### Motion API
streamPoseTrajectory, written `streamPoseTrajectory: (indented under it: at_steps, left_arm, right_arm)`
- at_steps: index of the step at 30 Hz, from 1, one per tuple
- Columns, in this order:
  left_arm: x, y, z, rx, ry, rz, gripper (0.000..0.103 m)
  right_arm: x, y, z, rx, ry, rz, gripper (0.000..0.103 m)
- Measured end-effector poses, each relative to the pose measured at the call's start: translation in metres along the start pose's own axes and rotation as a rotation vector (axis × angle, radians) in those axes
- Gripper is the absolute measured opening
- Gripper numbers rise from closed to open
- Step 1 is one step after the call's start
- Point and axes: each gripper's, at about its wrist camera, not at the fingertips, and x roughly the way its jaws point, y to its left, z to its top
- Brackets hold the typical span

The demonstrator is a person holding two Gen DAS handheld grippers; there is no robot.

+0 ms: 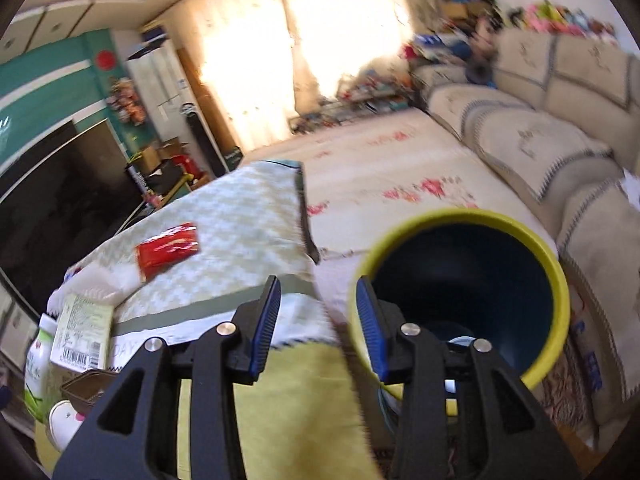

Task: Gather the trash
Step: 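Carry the paper cup over the yellow-rimmed bin and open the right tool, then grasp the large white paper cup with apple print using the left tool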

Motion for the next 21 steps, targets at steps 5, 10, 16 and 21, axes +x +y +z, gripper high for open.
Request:
streamPoseTrajectory:
  at_steps: [5,10,16,21]
  left_arm:
    - [0.011,-0.018,-0.001,0.040,0.035,-0.112,0.099]
    - [0.028,-0.025,-0.004,0.030,0.087,-0.158,0.086]
    - [0.048,-0.028,-0.009,0.011,0.162,-0.183,0.071]
    - [0.060,-0.032,-0.013,0.039,0.188,-0.176,0.064]
  right_arm:
    - [0.009,0.023,-0.003,-0.050,0.001,-0.016,0.039]
    - [0.013,0.027,-0.009,-0.065,0.014,-0.017,0.040]
    - [0.016,0.029,-0.009,-0.063,0.022,-0.017,0.045]
    - [0.020,0.031,-0.009,-0.068,0.034,-0.026,0.045]
